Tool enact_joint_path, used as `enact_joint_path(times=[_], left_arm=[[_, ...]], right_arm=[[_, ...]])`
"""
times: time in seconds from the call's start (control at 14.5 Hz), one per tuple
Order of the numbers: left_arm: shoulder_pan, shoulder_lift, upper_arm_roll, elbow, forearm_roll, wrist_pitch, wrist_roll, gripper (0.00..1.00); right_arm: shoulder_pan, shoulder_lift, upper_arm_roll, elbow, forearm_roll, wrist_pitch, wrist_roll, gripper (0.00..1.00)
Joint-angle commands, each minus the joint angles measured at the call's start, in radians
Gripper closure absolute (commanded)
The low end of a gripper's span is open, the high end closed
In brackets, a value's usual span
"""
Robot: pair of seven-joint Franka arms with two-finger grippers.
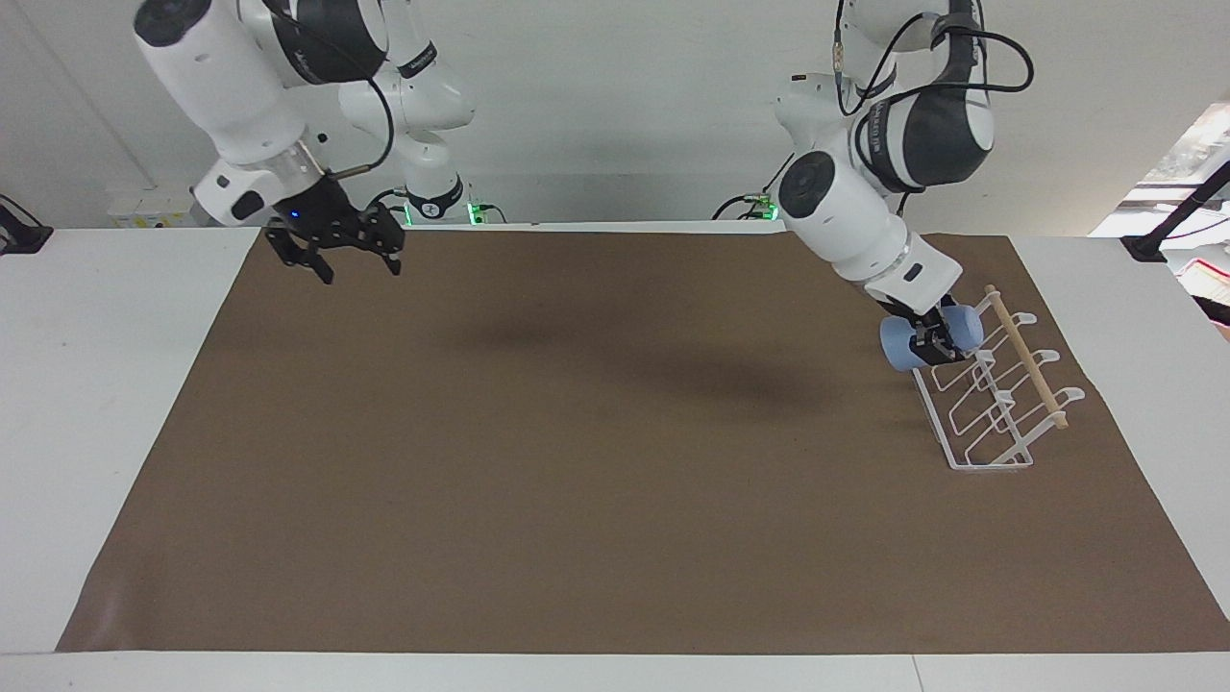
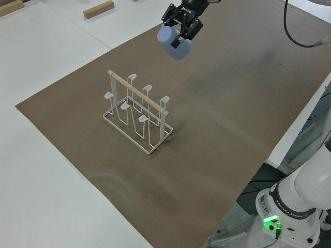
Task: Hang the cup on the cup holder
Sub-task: 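Carry the cup with the left gripper to the rack while the right gripper withdraws, then lower the cup onto a rack peg and open the left gripper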
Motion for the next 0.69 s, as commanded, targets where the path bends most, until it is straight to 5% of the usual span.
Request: enact_joint_path(times=[0.0, 0.21, 0.62], left_arm=[[-0.018, 0.101, 0.008, 0.000, 0.197, -0.104, -0.149, 1.00], [-0.001, 0.227, 0.009, 0.009, 0.397, -0.192, -0.257, 1.00], [0.050, 0.232, 0.011, -0.003, 0.469, -0.182, -0.262, 1.00]], right_arm=[[-0.013, 0.123, 0.006, 0.259, -0.073, -0.182, -0.001, 0.01], [-0.013, 0.140, 0.003, 0.281, -0.127, -0.189, -0.003, 0.01], [-0.007, 0.162, 0.007, 0.320, -0.126, -0.201, -0.001, 0.01]])
